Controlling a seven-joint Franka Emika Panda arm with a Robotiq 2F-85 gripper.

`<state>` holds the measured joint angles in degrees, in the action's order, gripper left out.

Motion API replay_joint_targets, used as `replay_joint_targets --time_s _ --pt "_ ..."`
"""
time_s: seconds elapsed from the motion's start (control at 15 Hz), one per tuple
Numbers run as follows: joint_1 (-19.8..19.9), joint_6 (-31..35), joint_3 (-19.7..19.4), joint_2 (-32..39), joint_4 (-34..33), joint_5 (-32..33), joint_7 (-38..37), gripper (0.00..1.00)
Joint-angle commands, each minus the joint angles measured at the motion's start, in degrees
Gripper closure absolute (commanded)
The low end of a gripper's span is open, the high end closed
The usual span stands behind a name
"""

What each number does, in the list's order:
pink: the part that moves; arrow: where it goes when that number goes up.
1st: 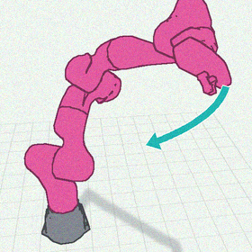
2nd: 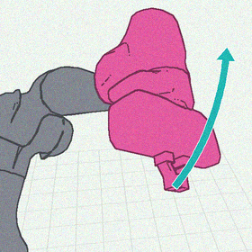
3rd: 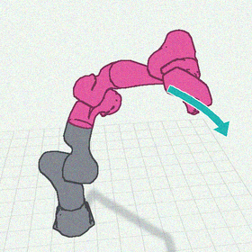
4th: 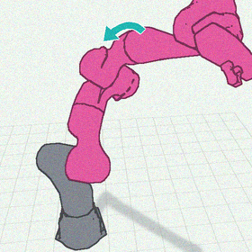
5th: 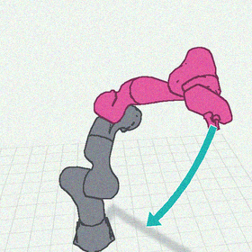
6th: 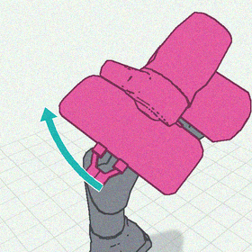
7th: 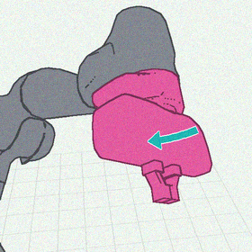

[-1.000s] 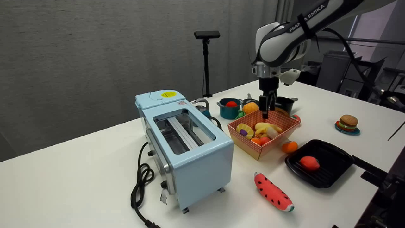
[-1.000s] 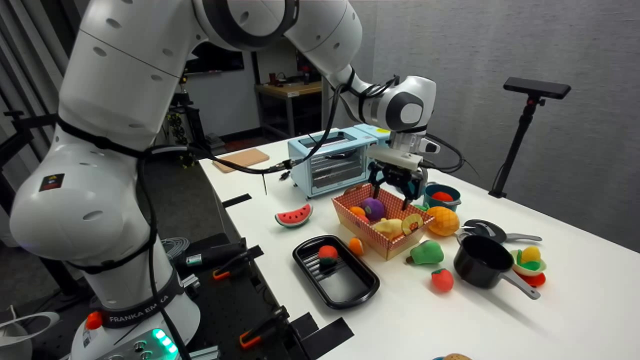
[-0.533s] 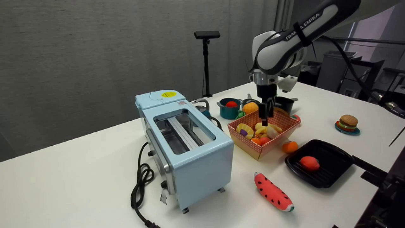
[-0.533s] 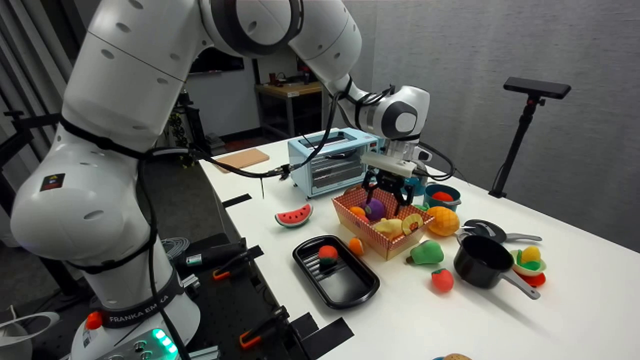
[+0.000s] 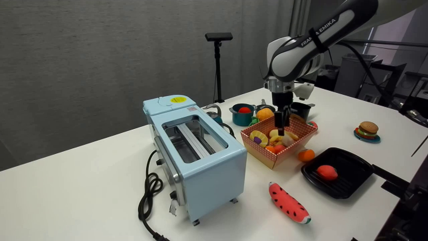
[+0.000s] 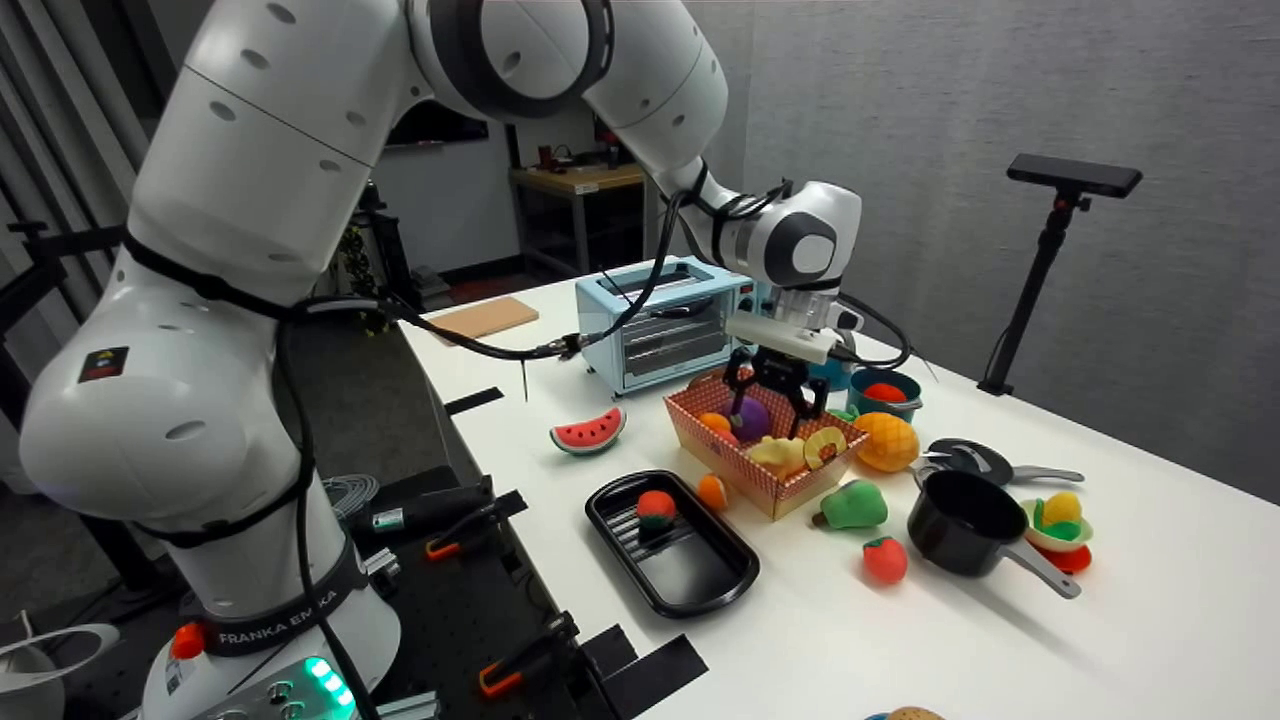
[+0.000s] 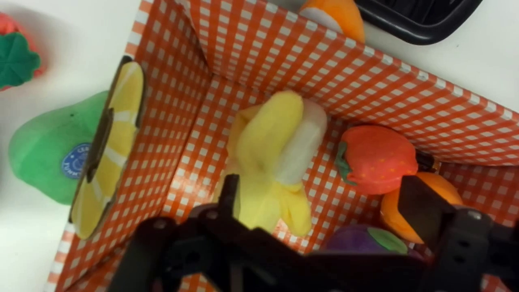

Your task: Pick up the banana from the orange box and put it on the table

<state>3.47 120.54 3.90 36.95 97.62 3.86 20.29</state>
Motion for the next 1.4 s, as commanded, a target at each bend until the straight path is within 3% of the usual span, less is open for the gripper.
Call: replay_joint_targets --time_s 0.0,0.8,0.87,0.93,1.33 --pt "1.5 -1.0 0.7 1.3 -2.0 -1.8 2.7 0.0" --pt "1.5 -2.4 0.0 8.7 -7.5 -0.8 1.7 0.0" --pt "1.5 -2.4 0.0 9.1 -7.9 -0.8 1.7 0.18" --pt "1.5 -2.6 0.0 9.5 -8.3 -0.9 1.7 0.28" --pt "1.4 -2.7 -0.4 10.2 -8.9 -0.4 1.2 0.73"
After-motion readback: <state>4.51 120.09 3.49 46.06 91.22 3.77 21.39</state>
